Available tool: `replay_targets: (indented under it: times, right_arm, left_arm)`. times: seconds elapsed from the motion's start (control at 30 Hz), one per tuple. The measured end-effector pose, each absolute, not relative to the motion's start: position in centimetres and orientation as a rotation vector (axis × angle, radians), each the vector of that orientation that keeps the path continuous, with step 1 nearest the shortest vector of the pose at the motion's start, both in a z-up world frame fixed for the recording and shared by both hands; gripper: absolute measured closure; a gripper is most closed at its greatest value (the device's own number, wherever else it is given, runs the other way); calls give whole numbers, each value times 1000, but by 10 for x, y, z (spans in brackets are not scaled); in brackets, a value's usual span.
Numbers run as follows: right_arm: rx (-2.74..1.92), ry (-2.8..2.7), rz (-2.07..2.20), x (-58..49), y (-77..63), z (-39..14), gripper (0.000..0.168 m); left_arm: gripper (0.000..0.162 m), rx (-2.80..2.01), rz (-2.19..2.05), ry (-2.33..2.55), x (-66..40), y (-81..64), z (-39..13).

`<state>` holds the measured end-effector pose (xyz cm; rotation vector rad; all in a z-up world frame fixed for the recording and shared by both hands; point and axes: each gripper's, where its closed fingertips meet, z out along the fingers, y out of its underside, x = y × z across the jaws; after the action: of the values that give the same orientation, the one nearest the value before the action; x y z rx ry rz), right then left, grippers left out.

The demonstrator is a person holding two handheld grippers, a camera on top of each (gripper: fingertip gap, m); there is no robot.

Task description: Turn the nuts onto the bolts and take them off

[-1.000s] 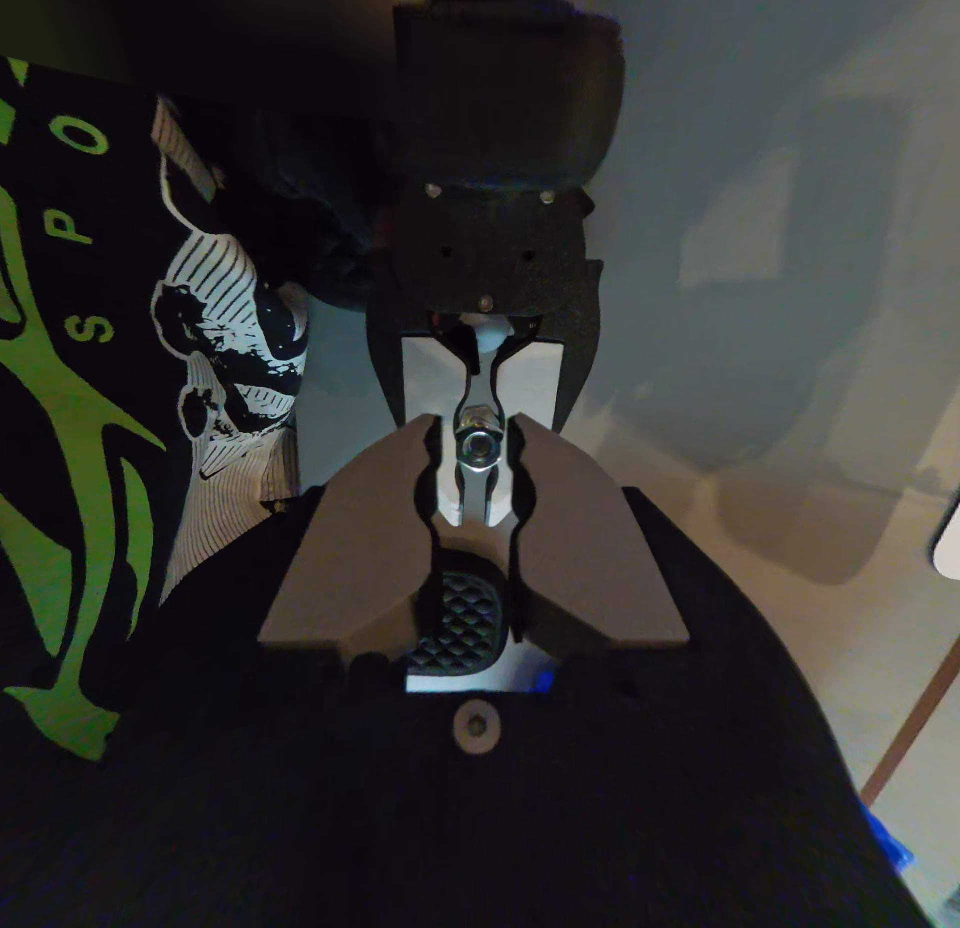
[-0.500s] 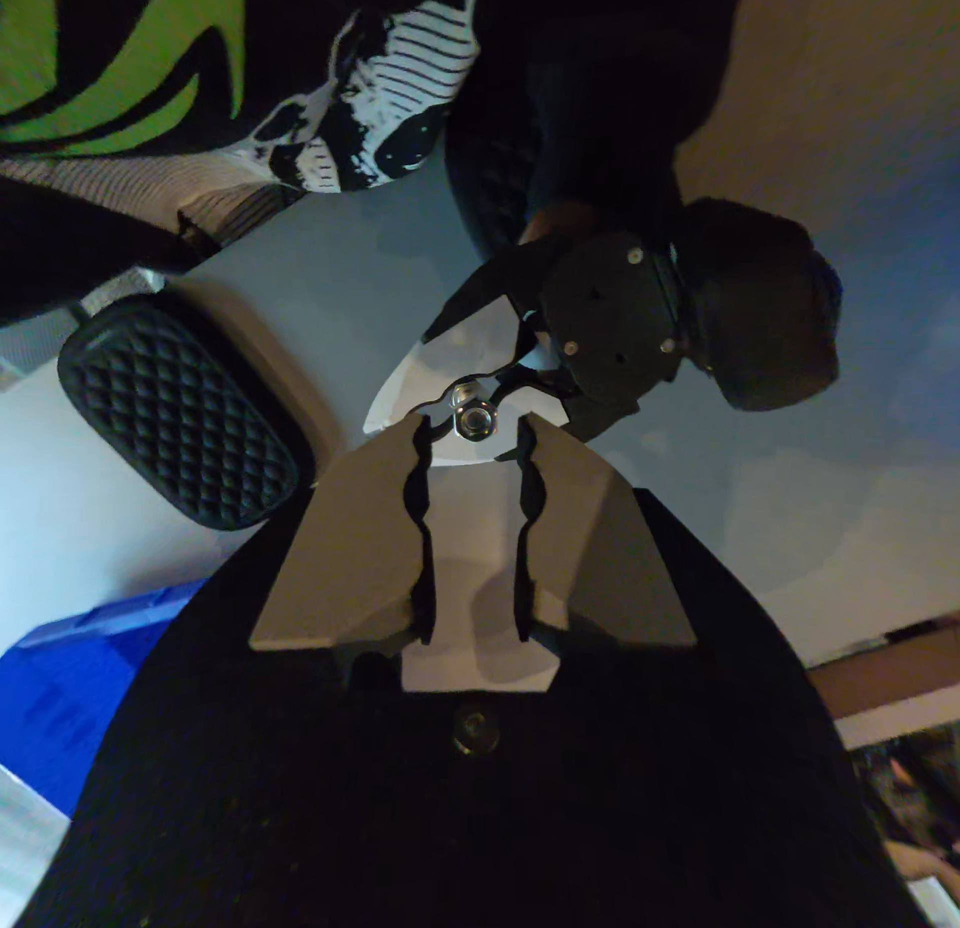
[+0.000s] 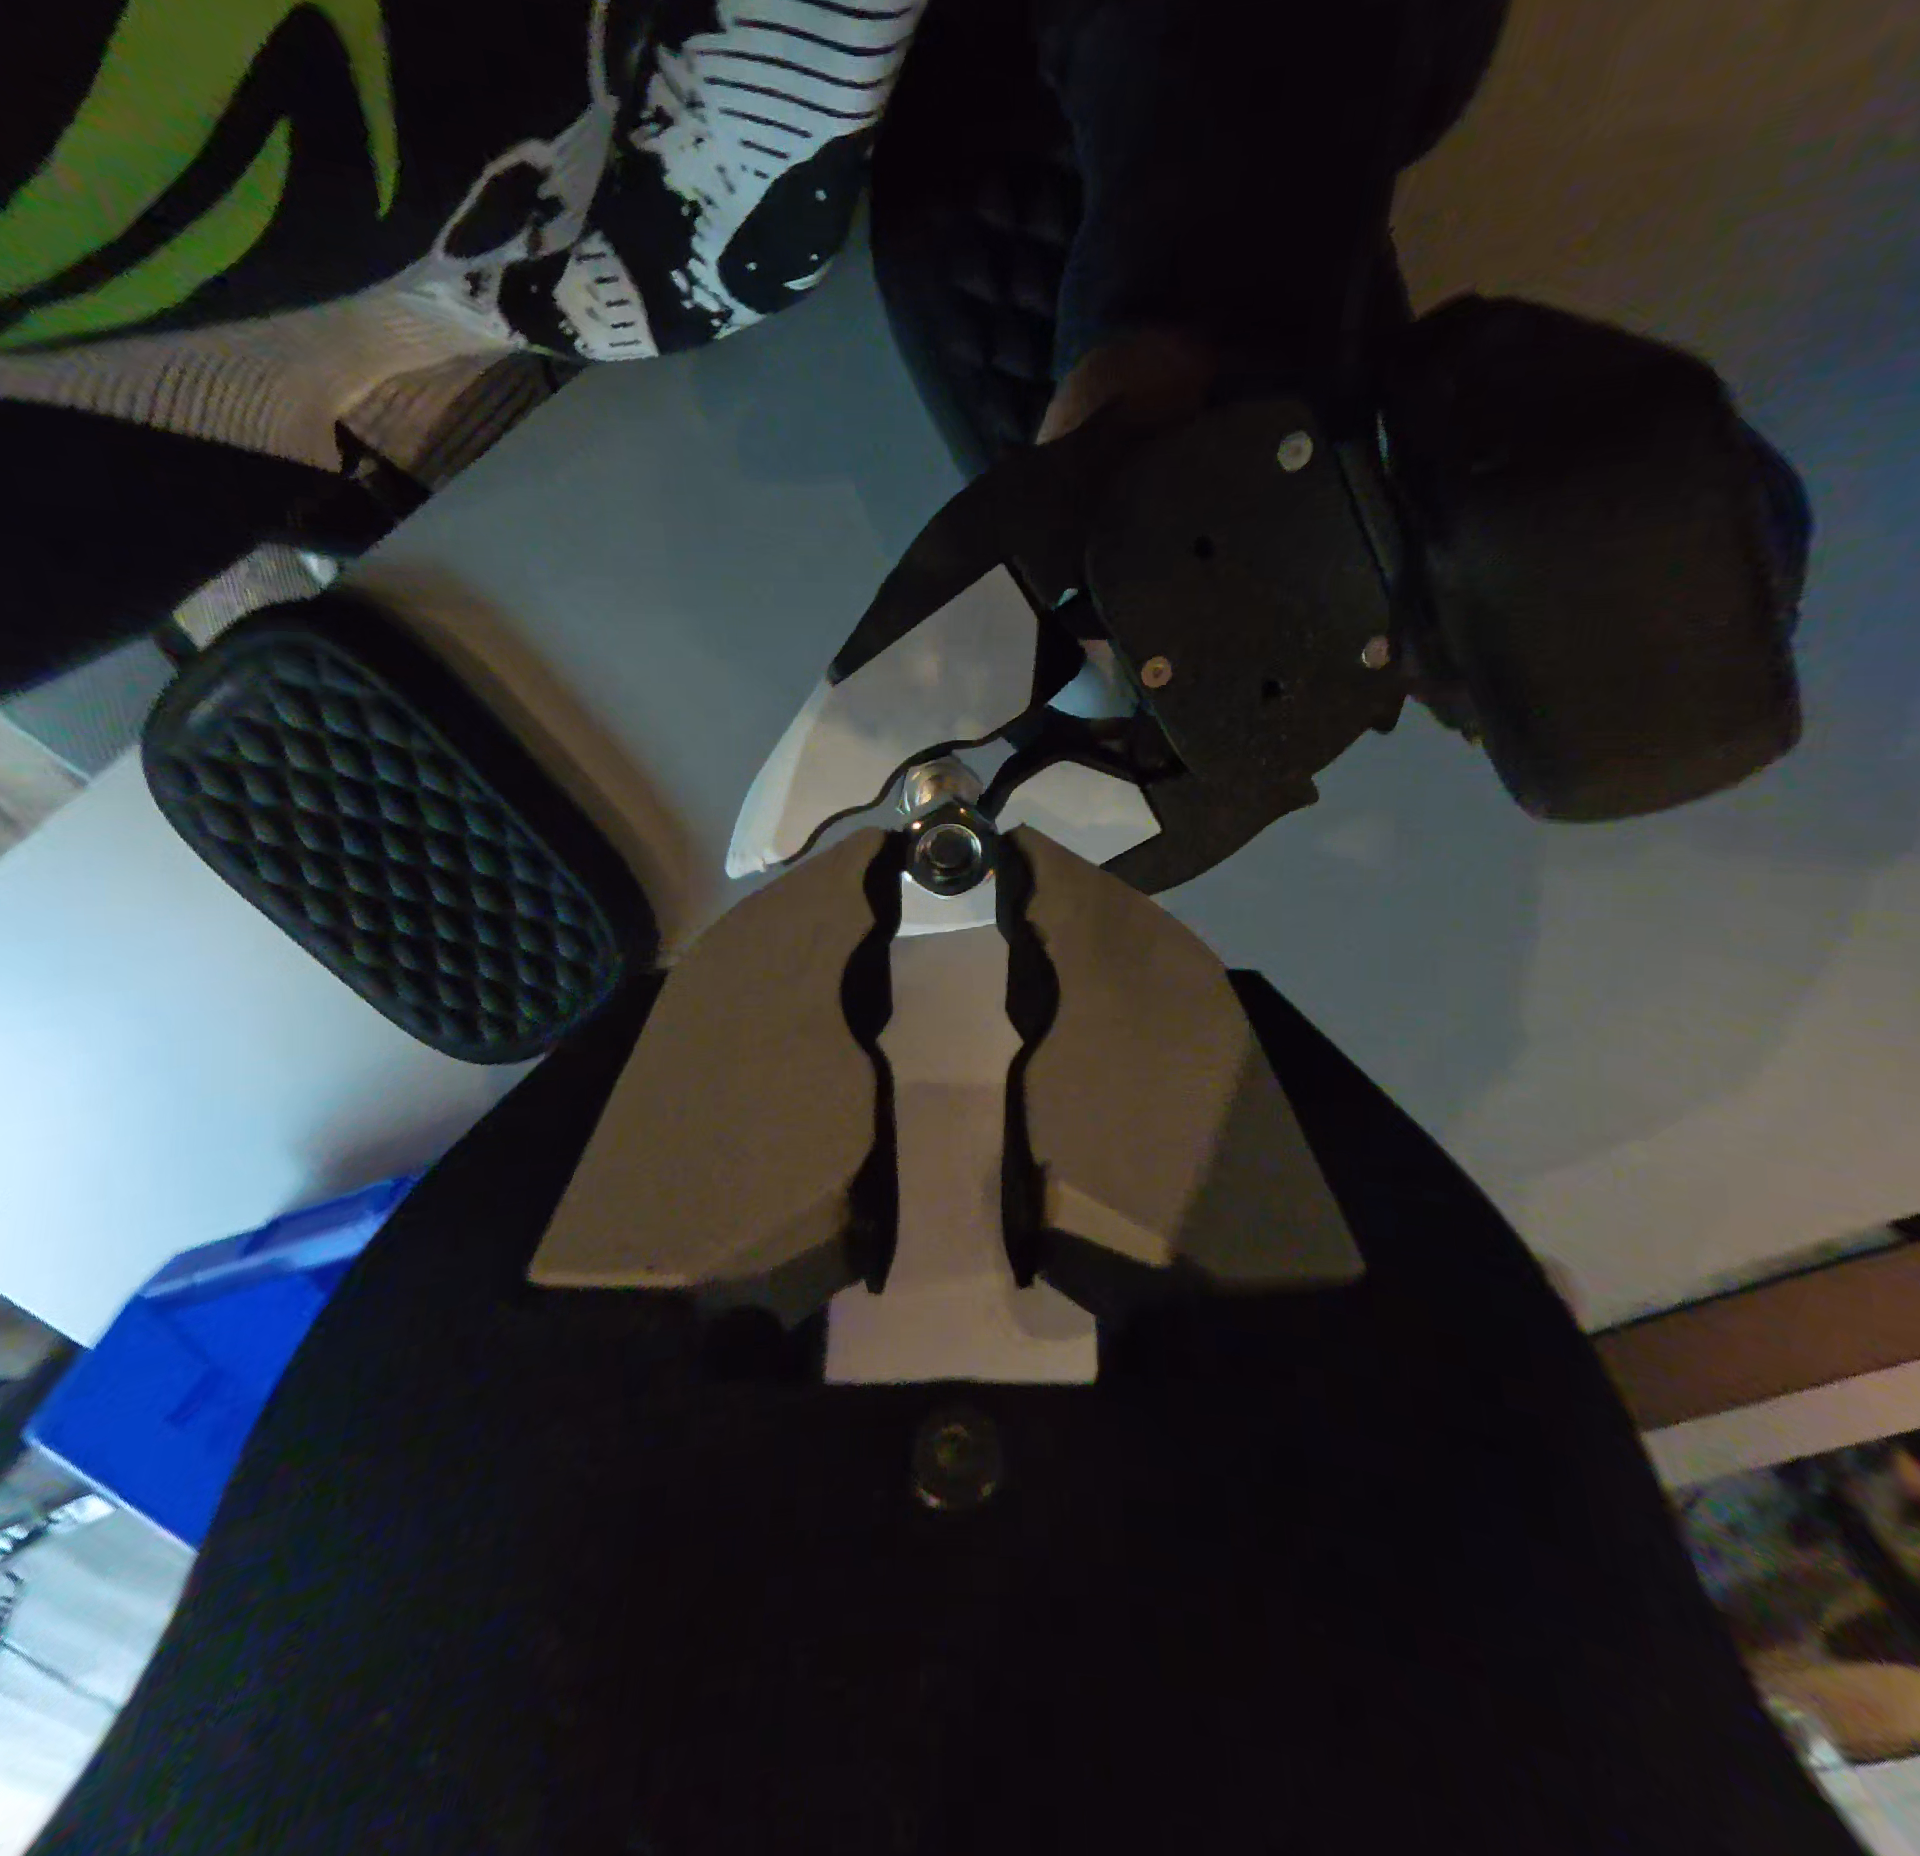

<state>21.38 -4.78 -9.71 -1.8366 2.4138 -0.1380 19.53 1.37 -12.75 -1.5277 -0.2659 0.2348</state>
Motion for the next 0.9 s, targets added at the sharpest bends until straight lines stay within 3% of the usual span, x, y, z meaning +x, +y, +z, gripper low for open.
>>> replay_targets:
  times: [0.43,0.57,0.67,0.9]
  right_arm:
    - [-718,3020,-252,211,-45,-99,152]
    - [-569,3065,-346,213,-47,-100,152]
    - [-618,3038,-399,217,-49,-98,131]
    - [-1577,2674,-418,225,-53,-71,133]
  left_arm:
    - [151,-1553,243,-282,193,16,-132]
    - [151,-1551,243,-274,194,16,-131]
    - [151,-1547,237,-271,195,17,-131]
    - [151,-1541,237,-261,196,17,-129]
